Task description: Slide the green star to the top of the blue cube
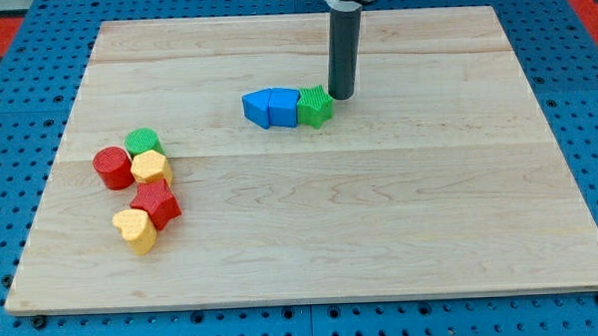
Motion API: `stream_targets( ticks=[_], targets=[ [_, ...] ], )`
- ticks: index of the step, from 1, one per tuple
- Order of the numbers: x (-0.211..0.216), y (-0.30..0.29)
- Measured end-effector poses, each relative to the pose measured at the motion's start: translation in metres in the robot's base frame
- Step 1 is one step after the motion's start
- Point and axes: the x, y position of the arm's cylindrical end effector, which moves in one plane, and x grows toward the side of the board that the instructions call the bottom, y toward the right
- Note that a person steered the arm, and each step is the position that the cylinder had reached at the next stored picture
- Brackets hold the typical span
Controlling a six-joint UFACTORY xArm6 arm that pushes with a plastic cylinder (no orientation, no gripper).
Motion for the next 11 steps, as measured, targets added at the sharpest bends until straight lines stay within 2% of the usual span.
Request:
stream_targets(
  ticks=[2, 3, 4, 6, 7, 8, 11],
  targets=[
    [0.009, 0.006],
    [0.079, 0.015],
    [0.129, 0.008],
    [0.058, 0.018],
    [0.041, -0.014],
    [0.032, -0.022],
    [-0.064, -0.077]
  ],
)
